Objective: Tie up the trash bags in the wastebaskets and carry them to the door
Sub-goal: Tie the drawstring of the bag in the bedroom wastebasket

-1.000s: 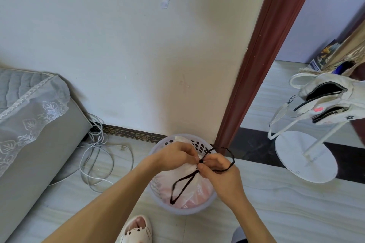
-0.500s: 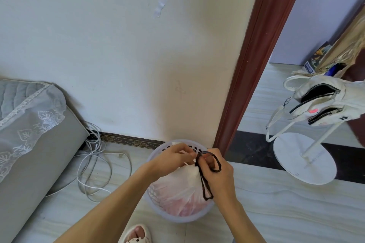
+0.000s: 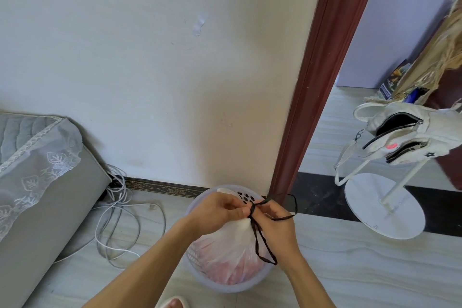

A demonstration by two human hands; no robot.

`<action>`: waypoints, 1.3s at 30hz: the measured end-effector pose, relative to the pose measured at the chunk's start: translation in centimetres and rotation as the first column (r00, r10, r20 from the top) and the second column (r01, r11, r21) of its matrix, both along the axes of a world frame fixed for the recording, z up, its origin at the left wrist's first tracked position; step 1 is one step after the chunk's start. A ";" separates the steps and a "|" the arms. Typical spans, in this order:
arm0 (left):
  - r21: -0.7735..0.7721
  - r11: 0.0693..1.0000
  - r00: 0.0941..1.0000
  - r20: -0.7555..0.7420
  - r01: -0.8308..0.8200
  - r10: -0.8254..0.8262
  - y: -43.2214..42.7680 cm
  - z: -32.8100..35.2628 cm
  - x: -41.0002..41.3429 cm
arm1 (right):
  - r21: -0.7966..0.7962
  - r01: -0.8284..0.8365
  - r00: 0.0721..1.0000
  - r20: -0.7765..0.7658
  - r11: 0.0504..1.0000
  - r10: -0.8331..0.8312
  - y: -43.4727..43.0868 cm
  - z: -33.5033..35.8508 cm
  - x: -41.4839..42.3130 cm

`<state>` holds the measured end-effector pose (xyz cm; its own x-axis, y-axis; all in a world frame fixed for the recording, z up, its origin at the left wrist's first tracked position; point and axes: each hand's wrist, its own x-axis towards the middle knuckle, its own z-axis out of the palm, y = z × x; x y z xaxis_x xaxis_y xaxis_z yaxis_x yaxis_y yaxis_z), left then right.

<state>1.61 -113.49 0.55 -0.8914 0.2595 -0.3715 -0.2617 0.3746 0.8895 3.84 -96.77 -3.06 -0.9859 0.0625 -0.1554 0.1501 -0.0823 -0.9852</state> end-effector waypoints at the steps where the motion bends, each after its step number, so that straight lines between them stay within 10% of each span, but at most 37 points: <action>1: -0.016 1.000 1.000 -0.011 0.010 -0.010 0.0 -0.1 0.0 | -0.043 -0.023 1.000 0.019 0.999 0.024 0.0 -0.1 0.0; 12: -0.187 0.982 0.990 -0.134 0.021 -0.046 0.3 -0.7 -0.2 | -0.336 -0.034 0.984 0.154 0.941 0.090 0.0 0.2 0.7; 25: -0.747 0.656 0.734 -0.504 -0.107 -0.455 -1.3 -2.1 -0.1 | 0.144 0.021 0.987 0.152 0.989 -0.043 1.4 0.5 -0.4; 39: -0.925 0.292 0.747 -0.372 -0.244 -0.551 -2.8 -3.5 0.7 | 0.390 -0.105 0.993 0.086 0.915 0.078 1.7 3.1 1.4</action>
